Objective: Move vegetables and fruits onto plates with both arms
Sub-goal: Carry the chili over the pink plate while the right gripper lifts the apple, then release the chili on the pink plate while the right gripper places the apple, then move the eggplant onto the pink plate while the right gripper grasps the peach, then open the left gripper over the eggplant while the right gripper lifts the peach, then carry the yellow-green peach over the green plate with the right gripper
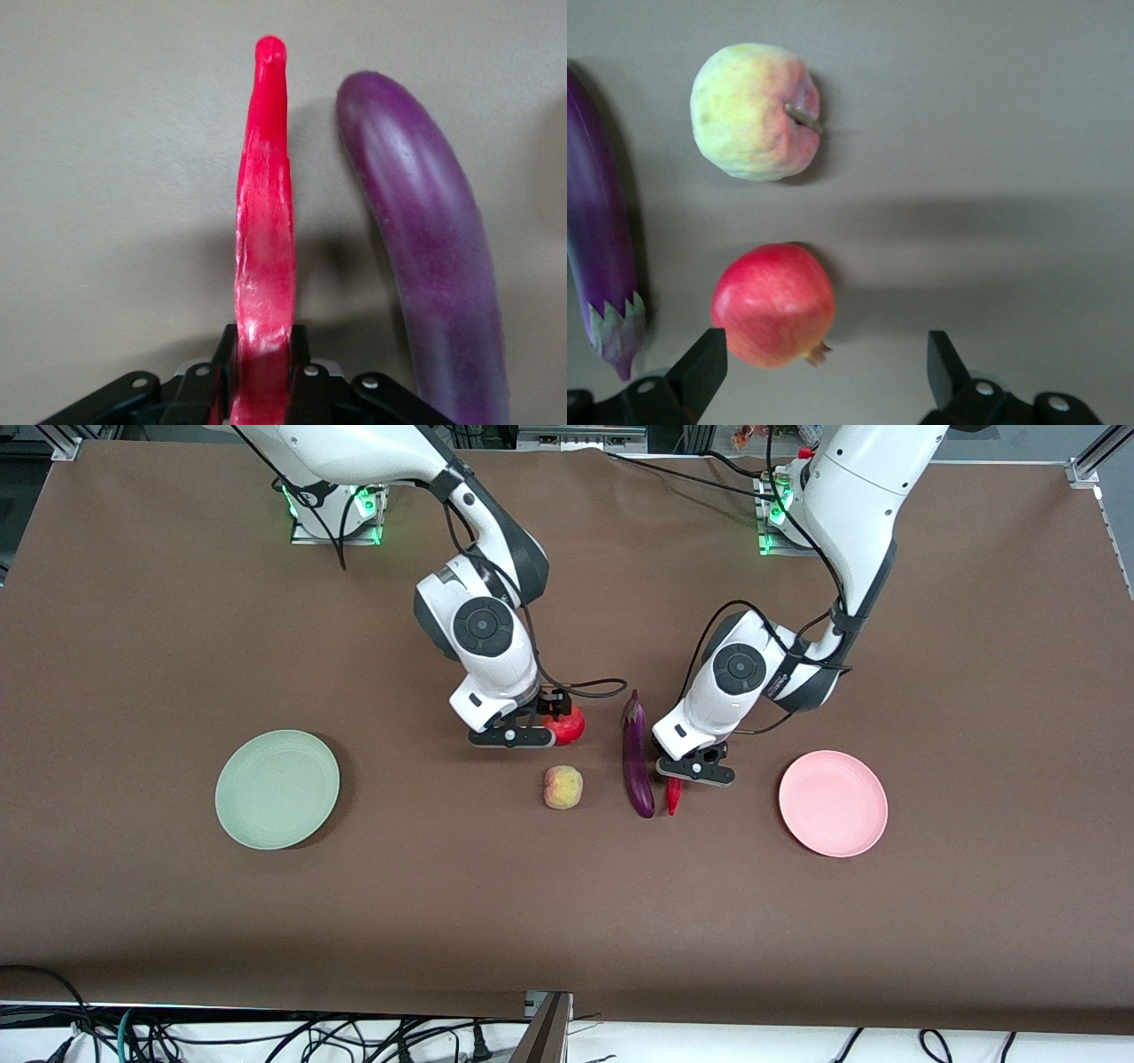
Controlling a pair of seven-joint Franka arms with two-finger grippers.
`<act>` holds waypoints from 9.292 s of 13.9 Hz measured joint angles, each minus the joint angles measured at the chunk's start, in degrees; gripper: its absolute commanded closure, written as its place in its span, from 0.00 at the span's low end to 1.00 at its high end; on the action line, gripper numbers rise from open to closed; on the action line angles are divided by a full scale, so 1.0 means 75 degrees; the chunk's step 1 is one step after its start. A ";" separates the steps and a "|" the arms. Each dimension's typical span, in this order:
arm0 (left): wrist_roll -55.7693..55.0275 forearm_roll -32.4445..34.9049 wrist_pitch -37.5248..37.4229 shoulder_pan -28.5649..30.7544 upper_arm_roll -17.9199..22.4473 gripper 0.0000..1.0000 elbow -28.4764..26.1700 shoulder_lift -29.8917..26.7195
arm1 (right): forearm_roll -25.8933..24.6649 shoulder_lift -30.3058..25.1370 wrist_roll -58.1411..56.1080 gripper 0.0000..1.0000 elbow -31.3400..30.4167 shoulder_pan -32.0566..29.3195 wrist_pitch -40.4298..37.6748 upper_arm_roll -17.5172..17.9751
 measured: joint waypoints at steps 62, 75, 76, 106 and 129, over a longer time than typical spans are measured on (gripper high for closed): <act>-0.2049 0.0544 0.0197 0.1520 -0.2187 0.94 0.1238 0.1354 | -0.0639 0.0788 -0.7601 0.00 0.0955 -0.5213 -0.1433 -0.0513; 0.1399 0.2067 -0.4019 0.3021 -0.1904 0.88 0.2113 0.0143 | 0.0258 0.0539 -0.2092 0.00 0.1451 -0.2201 -0.0753 -0.0054; 0.1832 0.2393 -0.4085 0.3197 -0.1895 0.88 0.2120 0.0143 | 0.0258 0.0567 -0.1525 0.00 0.1450 -0.1871 -0.0377 -0.0040; 0.3556 0.1262 -0.8310 0.3990 -0.2189 0.00 0.5238 -0.2036 | -0.1213 0.2297 0.1038 0.50 0.1427 0.0013 0.3704 -0.0290; 0.2869 -0.0700 -0.6858 0.2272 0.0596 0.00 0.1726 -0.4818 | -0.0707 0.0292 -0.5566 0.67 0.1256 -0.3165 -0.2353 -0.0855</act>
